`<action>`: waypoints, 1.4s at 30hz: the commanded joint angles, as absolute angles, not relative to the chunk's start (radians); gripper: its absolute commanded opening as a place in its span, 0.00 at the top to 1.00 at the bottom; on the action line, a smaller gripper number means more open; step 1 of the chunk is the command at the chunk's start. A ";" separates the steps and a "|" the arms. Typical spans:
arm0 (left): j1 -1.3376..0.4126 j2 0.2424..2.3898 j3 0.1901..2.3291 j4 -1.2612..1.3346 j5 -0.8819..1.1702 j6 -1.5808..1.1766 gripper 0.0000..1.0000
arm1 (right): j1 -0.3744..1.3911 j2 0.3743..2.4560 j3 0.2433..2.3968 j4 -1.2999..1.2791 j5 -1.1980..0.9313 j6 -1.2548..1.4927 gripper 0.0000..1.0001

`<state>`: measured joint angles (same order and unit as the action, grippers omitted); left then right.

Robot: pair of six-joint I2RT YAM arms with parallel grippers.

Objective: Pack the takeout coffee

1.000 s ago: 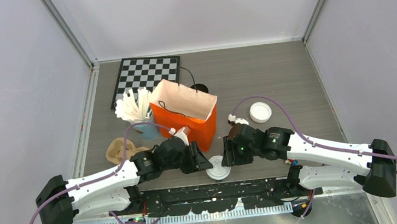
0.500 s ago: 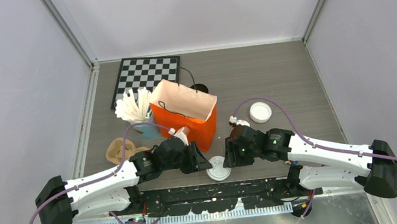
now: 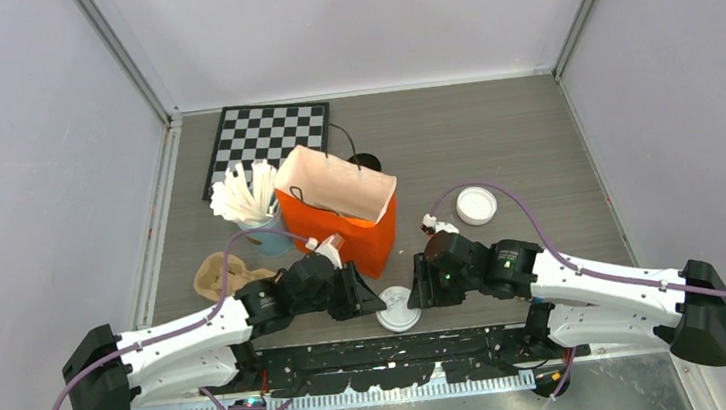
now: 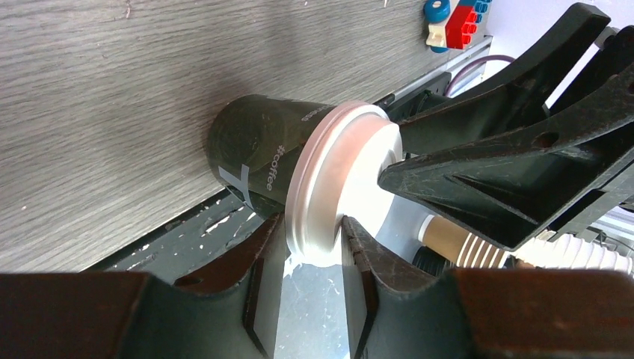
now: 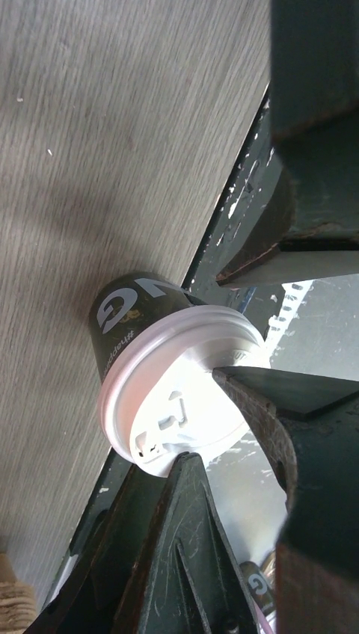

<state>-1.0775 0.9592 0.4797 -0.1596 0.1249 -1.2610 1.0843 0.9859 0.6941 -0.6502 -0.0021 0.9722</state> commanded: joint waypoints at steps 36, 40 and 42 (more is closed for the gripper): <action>-1.094 1.092 0.477 0.044 0.203 -1.187 0.68 | 1.080 0.909 0.817 -0.802 0.149 0.931 0.46; -1.094 1.101 0.499 0.042 0.201 -1.172 0.62 | 1.077 0.905 0.836 -0.805 0.142 0.902 0.38; -1.093 1.094 0.500 0.034 0.197 -1.178 0.58 | 1.077 0.910 0.817 -0.784 0.115 0.891 0.34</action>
<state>-1.0885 1.0935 0.4728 0.0471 0.1993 -1.2144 1.0824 0.9142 0.8001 -0.7807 0.1051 0.9314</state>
